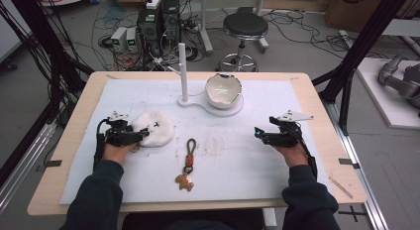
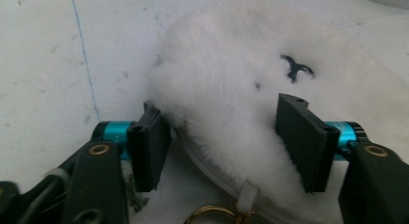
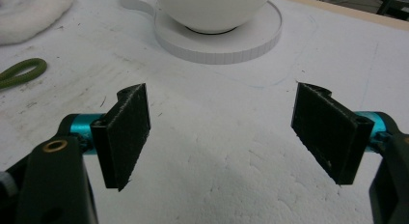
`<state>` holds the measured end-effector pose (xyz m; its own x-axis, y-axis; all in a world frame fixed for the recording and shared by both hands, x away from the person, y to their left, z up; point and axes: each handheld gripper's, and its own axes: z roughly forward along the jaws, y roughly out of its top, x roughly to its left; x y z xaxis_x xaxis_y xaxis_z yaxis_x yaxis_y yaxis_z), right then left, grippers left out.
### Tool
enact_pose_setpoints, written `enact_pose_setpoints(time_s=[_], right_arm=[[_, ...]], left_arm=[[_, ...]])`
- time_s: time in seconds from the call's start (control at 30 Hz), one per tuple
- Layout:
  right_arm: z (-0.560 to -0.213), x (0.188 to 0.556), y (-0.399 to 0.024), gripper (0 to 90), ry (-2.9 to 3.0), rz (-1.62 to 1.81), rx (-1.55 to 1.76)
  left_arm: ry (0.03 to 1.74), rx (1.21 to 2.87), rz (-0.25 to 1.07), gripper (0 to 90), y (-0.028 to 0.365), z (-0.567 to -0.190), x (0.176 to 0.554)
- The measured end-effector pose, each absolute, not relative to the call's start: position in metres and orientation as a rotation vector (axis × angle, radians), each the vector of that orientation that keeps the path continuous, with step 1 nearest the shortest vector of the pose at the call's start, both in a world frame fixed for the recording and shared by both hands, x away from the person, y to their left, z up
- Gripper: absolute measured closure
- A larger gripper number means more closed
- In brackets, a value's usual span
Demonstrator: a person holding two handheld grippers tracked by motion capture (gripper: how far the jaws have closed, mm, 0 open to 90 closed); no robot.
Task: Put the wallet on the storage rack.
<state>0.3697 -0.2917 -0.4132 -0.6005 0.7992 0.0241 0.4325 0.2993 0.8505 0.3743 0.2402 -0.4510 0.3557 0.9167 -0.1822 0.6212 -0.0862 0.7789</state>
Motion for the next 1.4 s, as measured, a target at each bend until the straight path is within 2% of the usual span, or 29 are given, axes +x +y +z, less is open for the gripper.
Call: enact_pose_setpoints(time_s=[0.07, 0.13, 0.23, 0.67, 1.13, 1.17, 1.2, 1.3, 1.4], right_arm=[[-0.413, 0.370, -0.290, 21.7, 2.173, 1.230, 1.099], [-0.413, 0.371, -0.289, 21.8, 2.171, 1.235, 1.098], [-0.413, 0.371, -0.289, 21.8, 2.176, 1.235, 1.099], [-0.411, 0.370, -0.272, 21.7, 2.219, 1.374, 1.089], [-0.410, 0.366, -0.194, 21.8, 2.351, 1.549, 0.917], [-0.411, 0.365, -0.189, 23.9, 2.365, 1.559, 0.912], [-0.414, 0.366, -0.180, 30.0, 2.404, 1.590, 0.903], [-0.419, 0.366, -0.169, 33.1, 2.462, 1.632, 0.910], [-0.420, 0.364, -0.164, 49.8, 2.516, 1.660, 0.864]], left_arm=[[1.335, 1.786, 0.412, 59.6, 0.240, -0.449, 0.372], [1.320, 1.790, 0.428, 71.5, 0.240, -0.448, 0.371], [1.271, 1.740, 0.426, 77.4, 0.239, -0.441, 0.367], [1.004, 1.552, 0.412, 79.4, 0.212, -0.411, 0.351], [0.767, 1.530, 0.404, 79.3, 0.161, -0.403, 0.342], [0.754, 1.530, 0.399, 79.3, 0.159, -0.403, 0.341], [0.743, 1.527, 0.391, 79.3, 0.156, -0.403, 0.340], [0.722, 1.482, 0.350, 79.3, 0.147, -0.401, 0.337], [0.708, 1.486, 0.352, 79.3, 0.144, -0.400, 0.336]])
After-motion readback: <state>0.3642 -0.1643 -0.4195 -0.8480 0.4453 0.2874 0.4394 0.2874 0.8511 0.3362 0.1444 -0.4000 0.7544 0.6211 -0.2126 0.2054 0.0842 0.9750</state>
